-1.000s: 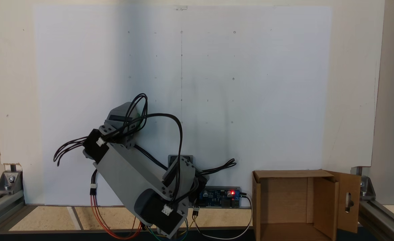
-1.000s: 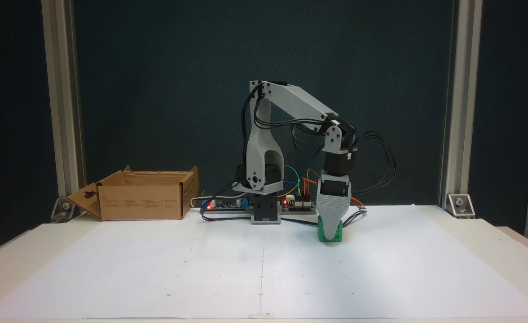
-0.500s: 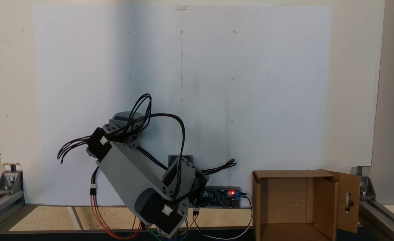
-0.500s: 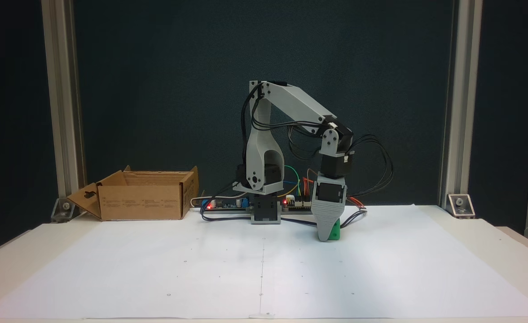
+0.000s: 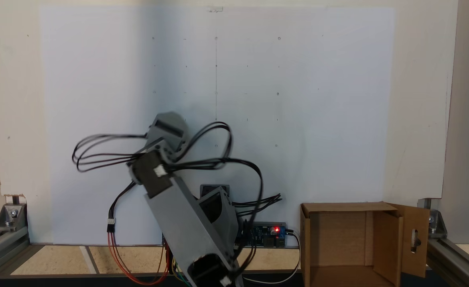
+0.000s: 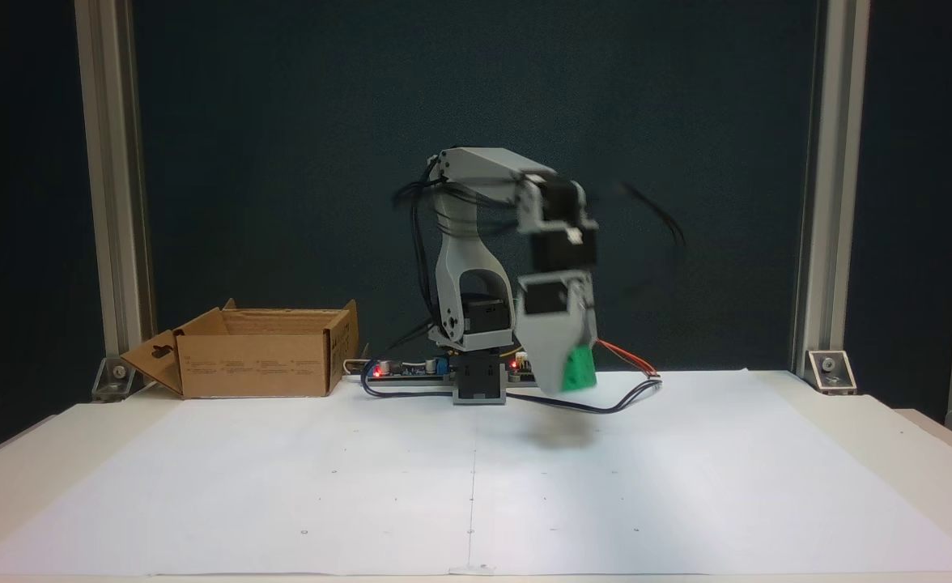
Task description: Grasp a green dice and put it in the bin.
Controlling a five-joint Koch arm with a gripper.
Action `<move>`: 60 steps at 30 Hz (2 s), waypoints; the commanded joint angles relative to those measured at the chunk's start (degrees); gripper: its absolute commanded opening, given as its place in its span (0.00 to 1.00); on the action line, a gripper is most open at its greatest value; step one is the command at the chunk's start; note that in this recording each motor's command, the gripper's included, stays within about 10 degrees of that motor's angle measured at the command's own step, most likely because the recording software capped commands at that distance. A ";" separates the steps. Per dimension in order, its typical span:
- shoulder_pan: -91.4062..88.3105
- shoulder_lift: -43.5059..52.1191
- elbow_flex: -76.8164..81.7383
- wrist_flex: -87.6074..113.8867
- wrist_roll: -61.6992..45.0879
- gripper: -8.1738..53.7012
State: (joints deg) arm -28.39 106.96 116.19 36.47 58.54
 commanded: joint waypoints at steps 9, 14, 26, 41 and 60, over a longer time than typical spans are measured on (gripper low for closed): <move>31.73 4.83 -17.40 -1.23 -22.57 0.33; 49.66 4.83 -27.33 -1.23 -33.12 0.33; 93.69 -4.39 -39.81 0.88 -58.60 0.33; 125.95 -18.63 -48.69 21.80 -81.21 0.33; 136.32 -33.31 -48.60 9.93 -85.78 0.78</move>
State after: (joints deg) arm 107.40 73.12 71.19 47.90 -25.40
